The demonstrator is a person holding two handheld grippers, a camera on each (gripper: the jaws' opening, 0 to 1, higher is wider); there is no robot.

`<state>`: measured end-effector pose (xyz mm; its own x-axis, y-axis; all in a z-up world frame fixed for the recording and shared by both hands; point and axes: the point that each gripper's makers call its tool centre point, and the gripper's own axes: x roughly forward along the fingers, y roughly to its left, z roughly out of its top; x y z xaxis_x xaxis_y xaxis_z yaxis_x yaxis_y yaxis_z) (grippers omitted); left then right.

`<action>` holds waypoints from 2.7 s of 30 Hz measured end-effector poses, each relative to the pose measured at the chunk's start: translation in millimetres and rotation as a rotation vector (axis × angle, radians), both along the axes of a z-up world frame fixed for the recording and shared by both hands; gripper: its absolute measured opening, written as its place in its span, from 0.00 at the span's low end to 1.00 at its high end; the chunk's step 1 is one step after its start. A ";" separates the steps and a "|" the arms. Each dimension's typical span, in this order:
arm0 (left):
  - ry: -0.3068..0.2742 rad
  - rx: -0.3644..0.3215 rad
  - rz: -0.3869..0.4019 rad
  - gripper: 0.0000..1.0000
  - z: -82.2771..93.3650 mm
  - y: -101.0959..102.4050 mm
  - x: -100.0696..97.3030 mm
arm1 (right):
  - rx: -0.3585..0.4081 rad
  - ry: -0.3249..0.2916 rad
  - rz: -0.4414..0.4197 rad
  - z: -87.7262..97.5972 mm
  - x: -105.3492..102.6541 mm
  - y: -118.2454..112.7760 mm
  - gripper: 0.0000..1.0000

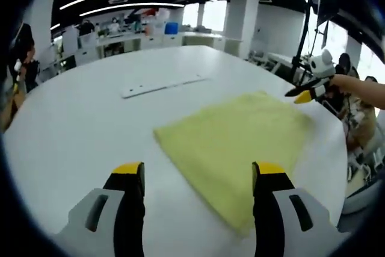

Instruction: Fold the garment on the visible template until the final outline fits inside the template.

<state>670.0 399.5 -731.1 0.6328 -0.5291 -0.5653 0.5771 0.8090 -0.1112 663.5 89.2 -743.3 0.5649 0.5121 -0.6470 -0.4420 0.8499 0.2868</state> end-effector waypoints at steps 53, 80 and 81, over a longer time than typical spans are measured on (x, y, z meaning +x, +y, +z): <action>0.215 -0.160 0.023 0.04 -36.2 0.5 -81.8 | -0.013 0.089 0.016 -35.4 -81.0 -35.7 0.00; 0.187 -0.143 0.018 0.00 -32.2 3.8 -98.1 | -0.065 0.073 0.081 -31.8 -99.8 -37.5 0.00; 0.187 -0.141 0.014 0.00 -32.3 3.8 -99.4 | -0.066 0.074 0.081 -31.8 -101.2 -37.8 0.00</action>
